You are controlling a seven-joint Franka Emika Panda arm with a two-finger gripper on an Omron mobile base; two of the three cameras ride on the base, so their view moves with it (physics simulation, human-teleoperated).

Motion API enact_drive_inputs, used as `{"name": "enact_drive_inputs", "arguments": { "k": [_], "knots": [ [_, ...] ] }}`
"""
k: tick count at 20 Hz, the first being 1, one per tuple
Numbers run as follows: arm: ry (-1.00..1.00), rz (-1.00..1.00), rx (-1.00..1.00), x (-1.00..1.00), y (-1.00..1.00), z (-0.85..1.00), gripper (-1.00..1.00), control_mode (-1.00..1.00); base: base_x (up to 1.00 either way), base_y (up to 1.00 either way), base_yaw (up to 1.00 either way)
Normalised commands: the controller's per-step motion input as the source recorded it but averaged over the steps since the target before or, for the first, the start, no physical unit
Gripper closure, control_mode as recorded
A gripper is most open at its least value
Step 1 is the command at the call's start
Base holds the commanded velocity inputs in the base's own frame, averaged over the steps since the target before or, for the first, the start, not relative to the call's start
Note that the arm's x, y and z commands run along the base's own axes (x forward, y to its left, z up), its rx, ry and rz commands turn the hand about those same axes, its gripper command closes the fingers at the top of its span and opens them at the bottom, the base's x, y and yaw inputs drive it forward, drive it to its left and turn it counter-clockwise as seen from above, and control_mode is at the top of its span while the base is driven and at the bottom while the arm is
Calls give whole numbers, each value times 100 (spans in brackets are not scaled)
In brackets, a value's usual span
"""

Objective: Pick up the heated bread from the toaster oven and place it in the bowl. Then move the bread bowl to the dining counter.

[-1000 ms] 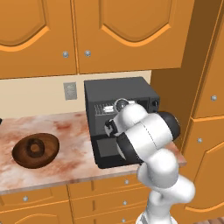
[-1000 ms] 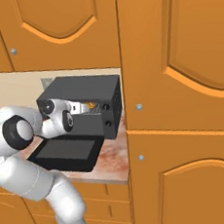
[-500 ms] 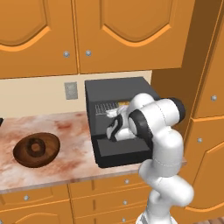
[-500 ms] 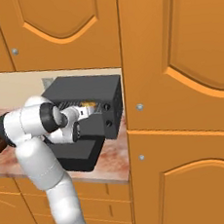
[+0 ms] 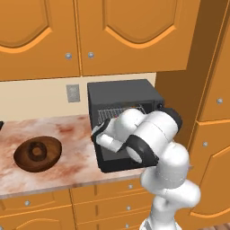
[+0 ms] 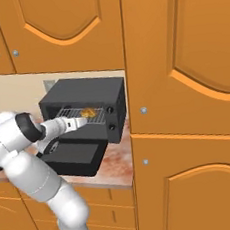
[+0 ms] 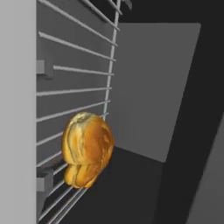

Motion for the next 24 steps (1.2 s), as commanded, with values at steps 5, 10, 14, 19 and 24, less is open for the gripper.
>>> {"name": "enact_drive_inputs", "arguments": {
  "k": [5,10,14,19,24],
  "knots": [
    [100,-10,0,-100,-17,0,-100,-100,0,0,0],
    [100,-8,0,-100,-29,0,-100,-100,0,0,0],
    [100,-6,0,-100,-33,0,-100,-100,0,0,0],
    [100,-4,0,-100,-33,0,-100,-100,0,0,0],
    [96,-5,0,-100,-20,6,-100,-100,0,0,0]
  ]
}}
